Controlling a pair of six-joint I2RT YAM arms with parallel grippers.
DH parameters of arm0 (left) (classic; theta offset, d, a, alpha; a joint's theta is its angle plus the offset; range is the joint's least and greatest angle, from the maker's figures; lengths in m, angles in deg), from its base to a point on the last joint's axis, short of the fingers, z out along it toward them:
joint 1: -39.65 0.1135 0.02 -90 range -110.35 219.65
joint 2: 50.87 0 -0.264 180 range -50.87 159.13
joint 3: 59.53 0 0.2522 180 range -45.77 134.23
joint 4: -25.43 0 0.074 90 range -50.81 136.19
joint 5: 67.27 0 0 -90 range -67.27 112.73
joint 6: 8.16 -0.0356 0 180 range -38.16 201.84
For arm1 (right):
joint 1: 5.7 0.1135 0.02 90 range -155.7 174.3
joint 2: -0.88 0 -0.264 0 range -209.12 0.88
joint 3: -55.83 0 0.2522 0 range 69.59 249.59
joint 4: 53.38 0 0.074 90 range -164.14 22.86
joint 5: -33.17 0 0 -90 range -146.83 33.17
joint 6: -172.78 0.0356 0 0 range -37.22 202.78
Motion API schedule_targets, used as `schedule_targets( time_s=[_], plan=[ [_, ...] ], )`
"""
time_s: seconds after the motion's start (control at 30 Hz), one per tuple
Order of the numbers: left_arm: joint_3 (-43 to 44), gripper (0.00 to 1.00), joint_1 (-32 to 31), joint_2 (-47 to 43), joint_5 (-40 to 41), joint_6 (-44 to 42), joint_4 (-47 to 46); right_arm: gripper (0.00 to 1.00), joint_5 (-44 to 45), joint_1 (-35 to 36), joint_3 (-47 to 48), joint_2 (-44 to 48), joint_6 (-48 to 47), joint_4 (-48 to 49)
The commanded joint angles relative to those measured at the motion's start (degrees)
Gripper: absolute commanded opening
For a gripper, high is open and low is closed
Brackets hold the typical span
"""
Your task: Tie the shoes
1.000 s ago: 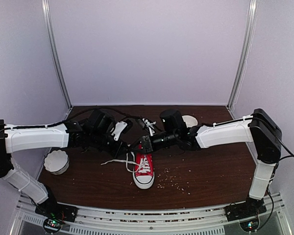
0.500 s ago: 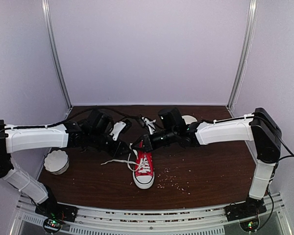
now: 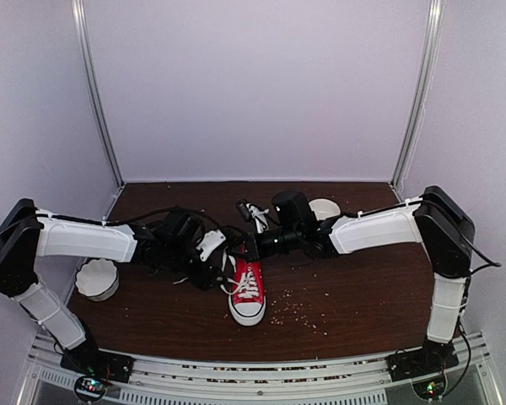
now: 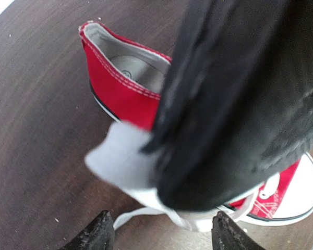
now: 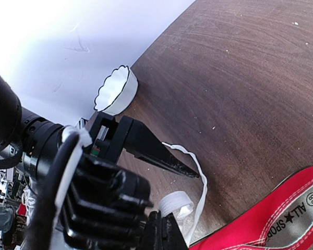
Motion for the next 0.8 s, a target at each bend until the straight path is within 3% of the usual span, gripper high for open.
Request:
schedule_targets(
  time_s=[0.0,0.3,0.77],
  plan=[
    [0.02,0.66,-0.86,2.65,3.02,-7.67,-5.39,0.00,0.46,-0.39,-1.00,-1.27,2.86,5.66],
    [0.45,0.66,-1.95,6.38,3.16,-11.62,-7.16,0.00,-0.36,-0.91,-2.96,-1.46,4.99,8.77],
    [-1.52,0.68,-3.27,5.65,-5.47,-16.28,-9.39,0.00,-0.93,-0.96,-3.06,-1.20,5.43,8.72]
  ],
)
